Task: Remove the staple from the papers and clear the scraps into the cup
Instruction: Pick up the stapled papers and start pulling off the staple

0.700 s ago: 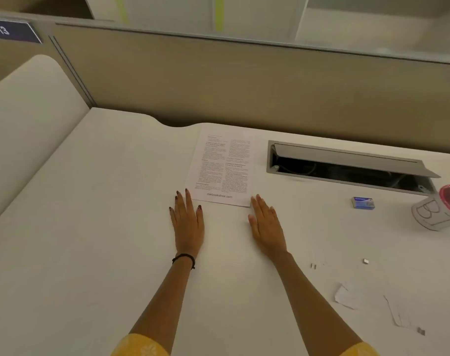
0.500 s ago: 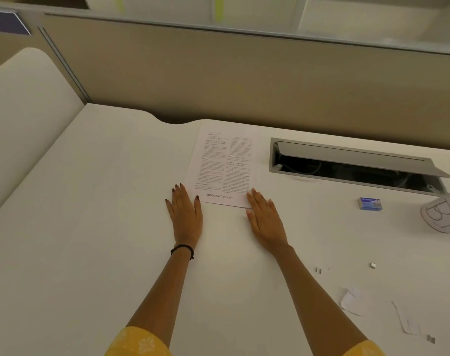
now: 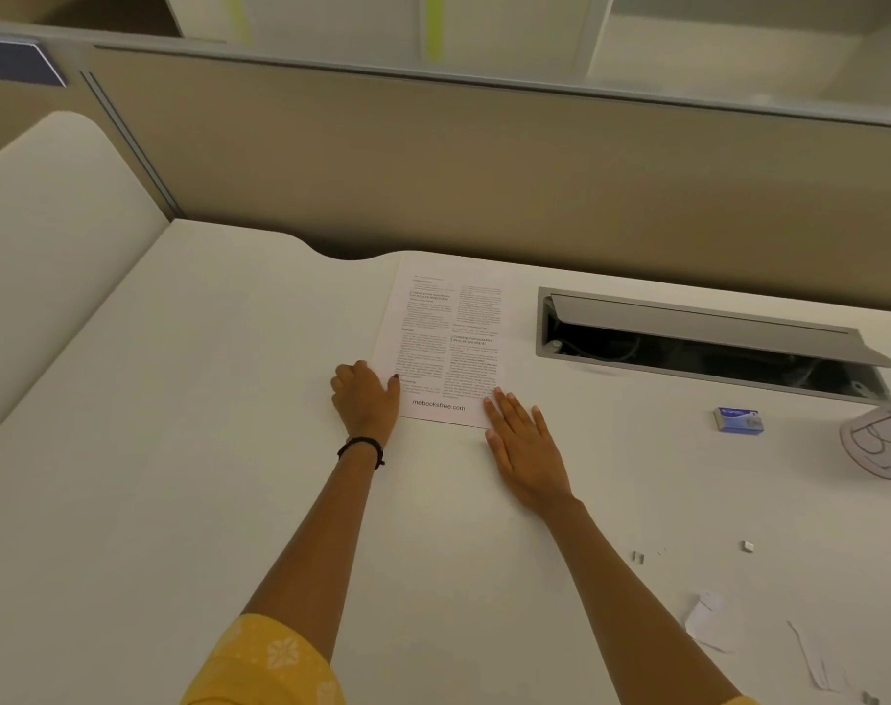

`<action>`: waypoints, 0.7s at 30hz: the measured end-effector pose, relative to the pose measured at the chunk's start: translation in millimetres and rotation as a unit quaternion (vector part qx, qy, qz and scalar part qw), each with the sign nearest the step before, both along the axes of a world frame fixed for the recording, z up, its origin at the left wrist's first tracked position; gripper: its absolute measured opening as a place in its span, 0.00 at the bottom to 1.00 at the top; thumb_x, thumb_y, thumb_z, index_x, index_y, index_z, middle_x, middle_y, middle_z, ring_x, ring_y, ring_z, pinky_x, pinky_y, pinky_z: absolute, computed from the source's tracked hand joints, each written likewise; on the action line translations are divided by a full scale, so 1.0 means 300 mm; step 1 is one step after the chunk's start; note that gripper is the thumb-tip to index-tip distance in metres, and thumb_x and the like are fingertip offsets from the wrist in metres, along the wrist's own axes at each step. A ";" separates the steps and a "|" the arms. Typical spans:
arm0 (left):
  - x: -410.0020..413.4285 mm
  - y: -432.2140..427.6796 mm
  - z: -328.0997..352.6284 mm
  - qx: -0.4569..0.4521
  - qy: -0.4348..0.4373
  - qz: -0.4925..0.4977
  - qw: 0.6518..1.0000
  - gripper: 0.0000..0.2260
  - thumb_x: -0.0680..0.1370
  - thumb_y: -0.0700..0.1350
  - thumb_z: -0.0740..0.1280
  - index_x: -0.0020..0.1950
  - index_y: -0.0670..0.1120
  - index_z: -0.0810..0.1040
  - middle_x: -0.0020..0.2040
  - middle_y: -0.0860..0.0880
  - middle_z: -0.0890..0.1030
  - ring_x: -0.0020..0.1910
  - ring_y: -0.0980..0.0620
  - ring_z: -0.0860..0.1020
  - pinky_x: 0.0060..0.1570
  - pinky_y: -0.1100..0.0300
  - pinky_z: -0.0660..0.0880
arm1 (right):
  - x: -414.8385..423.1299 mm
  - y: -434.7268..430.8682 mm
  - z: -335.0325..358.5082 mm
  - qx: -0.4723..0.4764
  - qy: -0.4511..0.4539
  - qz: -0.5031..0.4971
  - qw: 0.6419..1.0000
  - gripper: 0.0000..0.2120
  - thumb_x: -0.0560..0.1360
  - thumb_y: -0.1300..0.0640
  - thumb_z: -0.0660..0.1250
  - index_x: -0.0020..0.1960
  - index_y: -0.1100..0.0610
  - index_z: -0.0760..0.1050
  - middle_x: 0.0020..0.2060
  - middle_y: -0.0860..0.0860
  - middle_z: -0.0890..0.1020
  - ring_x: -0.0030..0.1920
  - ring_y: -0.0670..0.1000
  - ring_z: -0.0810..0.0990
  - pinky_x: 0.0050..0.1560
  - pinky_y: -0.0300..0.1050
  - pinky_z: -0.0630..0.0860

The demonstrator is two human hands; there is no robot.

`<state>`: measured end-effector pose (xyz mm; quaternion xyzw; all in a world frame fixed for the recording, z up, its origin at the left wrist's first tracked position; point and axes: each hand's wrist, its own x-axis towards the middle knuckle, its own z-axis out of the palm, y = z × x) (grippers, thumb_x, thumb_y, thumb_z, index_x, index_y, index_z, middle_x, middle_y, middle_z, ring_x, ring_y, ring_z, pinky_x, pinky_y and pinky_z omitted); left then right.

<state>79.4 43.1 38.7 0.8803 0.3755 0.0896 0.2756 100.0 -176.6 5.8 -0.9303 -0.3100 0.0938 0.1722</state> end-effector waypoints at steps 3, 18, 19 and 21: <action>0.030 0.032 0.004 -0.048 0.037 0.019 0.998 0.24 0.74 0.51 0.69 0.60 0.36 0.69 0.60 0.37 0.70 0.59 0.40 0.68 0.53 0.50 0.70 | 0.002 0.001 0.000 0.004 0.002 0.002 1.000 0.35 0.71 0.35 0.24 0.74 0.48 0.41 0.74 0.44 0.44 0.74 0.42 0.40 0.72 0.42 0.35; 0.059 0.065 0.002 -0.157 -0.024 0.040 0.987 0.23 0.72 0.45 0.72 0.60 0.37 0.67 0.59 0.38 0.73 0.58 0.40 0.72 0.53 0.49 0.72 | 0.003 -0.003 -0.003 0.032 0.010 -0.005 0.999 0.38 0.71 0.35 0.24 0.75 0.50 0.44 0.75 0.46 0.48 0.74 0.42 0.42 0.73 0.41 0.36; 0.058 0.063 0.010 -0.182 -0.044 0.037 0.982 0.21 0.73 0.43 0.71 0.60 0.37 0.66 0.58 0.38 0.74 0.56 0.40 0.74 0.50 0.52 0.73 | 0.005 -0.004 -0.003 0.035 0.012 -0.004 0.999 0.38 0.71 0.35 0.25 0.74 0.50 0.44 0.75 0.46 0.48 0.74 0.42 0.42 0.73 0.41 0.36; 0.052 0.053 0.029 -0.214 -0.055 0.028 0.975 0.20 0.75 0.42 0.68 0.61 0.37 0.65 0.58 0.39 0.75 0.54 0.41 0.75 0.46 0.56 0.71 | 0.006 -0.006 -0.004 0.044 0.018 -0.004 0.999 0.39 0.70 0.34 0.24 0.74 0.50 0.45 0.75 0.46 0.48 0.74 0.42 0.42 0.73 0.41 0.37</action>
